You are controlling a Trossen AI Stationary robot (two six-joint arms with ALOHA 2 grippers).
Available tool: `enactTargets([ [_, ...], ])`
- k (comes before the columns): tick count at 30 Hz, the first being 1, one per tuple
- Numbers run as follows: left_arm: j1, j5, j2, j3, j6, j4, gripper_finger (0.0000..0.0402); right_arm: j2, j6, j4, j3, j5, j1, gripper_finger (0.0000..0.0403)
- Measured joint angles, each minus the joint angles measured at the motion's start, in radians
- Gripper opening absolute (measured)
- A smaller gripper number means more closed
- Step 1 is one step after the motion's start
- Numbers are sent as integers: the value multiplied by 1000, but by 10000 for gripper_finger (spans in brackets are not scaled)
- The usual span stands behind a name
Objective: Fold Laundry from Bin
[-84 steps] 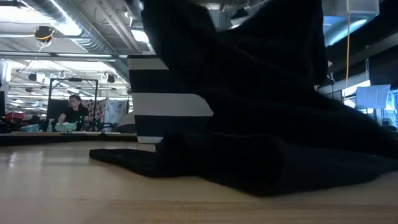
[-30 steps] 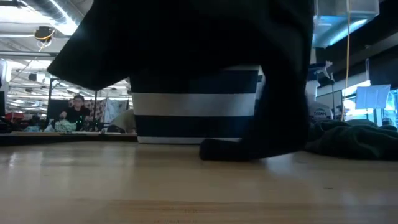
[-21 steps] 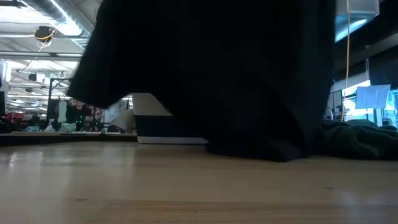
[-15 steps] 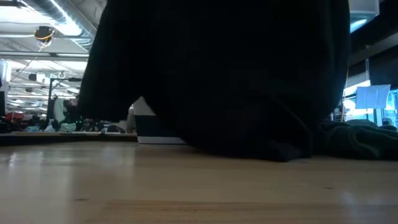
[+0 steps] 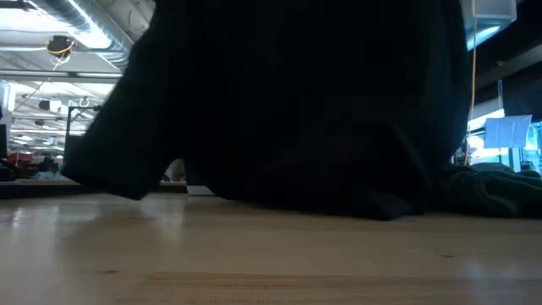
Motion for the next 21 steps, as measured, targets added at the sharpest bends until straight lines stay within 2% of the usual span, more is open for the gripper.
enactTargets([
  [4, 1, 21, -1, 0, -50, -9, 2, -12, 63, 0, 0, -37, -34, 21],
  [8, -1, 69, -1, 0, -98, -6, 2, -8, 142, 13, 0, -152, -46, 21],
  [9, -1, 130, -1, 0, -122, -6, 2, -8, 152, 33, 0, -194, -45, 21],
  [11, -1, 343, -3, 0, -174, -5, 2, -9, 147, 93, 0, -307, -44, 21],
  [12, -1, 464, -7, 0, -189, -3, 2, -9, 131, 131, 0, -382, -44, 21],
  [14, -13, 630, -11, 0, -212, 14, 2, -8, 110, 216, 0, -550, -43, 21],
  [16, -42, 718, -16, 0, -228, 59, 2, -8, 69, 308, 8, -729, -43, 21],
  [18, -67, 750, -24, 4, -224, 109, 2, -8, 32, 382, 33, -854, -43, 21],
  [21, -96, 774, -31, 53, -195, 204, 2, -8, -42, 467, 100, -928, -43, 21],
])
